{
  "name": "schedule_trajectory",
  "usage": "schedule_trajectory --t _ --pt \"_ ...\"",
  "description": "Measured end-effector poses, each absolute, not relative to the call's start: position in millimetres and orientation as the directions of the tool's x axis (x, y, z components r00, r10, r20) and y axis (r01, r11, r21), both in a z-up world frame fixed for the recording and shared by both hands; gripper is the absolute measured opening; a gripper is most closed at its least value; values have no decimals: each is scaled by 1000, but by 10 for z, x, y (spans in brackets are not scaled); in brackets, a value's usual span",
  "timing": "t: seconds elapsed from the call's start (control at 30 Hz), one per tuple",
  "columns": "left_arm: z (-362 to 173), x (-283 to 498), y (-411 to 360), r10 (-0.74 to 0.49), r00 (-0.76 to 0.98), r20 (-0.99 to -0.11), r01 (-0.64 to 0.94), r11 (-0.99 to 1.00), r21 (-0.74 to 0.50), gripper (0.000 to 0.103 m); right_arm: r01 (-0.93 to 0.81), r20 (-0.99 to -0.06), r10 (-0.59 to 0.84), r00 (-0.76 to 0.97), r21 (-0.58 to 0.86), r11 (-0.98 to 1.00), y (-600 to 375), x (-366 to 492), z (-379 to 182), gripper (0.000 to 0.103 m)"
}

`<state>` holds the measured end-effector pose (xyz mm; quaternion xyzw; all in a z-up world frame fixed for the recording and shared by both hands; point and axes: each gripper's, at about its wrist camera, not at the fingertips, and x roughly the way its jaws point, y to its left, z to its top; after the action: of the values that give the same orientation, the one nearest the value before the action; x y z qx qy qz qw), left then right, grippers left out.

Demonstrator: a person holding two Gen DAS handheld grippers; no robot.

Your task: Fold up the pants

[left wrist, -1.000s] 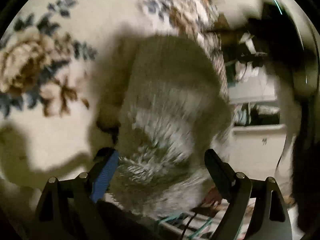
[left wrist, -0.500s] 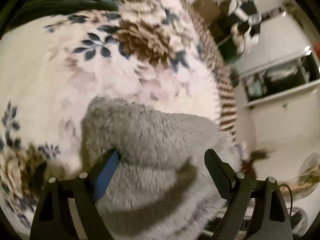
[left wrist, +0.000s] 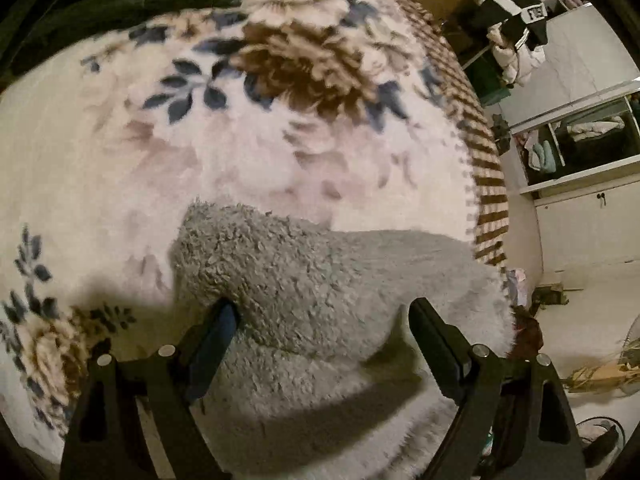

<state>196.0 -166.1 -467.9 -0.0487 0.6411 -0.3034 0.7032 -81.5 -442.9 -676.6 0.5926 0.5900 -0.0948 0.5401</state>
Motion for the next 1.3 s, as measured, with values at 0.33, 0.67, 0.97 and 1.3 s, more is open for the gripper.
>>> schedule_trajectory --t 0.33,0.67,0.97,1.3 --pt "-4233 1940 -2853 -398 29 -917 723 642 -255 87 716 -689 501 524 675 178 -4981 -874 -6402 60" --pt "-5209 1745 -3941 -96 -261 -960 931 239 -277 42 674 -668 490 560 712 199 -4784 -515 -6484 60" --pt "-5239 1734 -3850 -129 -237 -963 944 205 -259 35 769 -770 397 499 605 207 -4767 -764 -6507 4" --pt "-4907 1914 -3663 -227 -253 -941 890 327 -318 35 748 -708 488 510 645 154 -4864 -786 -6597 12"
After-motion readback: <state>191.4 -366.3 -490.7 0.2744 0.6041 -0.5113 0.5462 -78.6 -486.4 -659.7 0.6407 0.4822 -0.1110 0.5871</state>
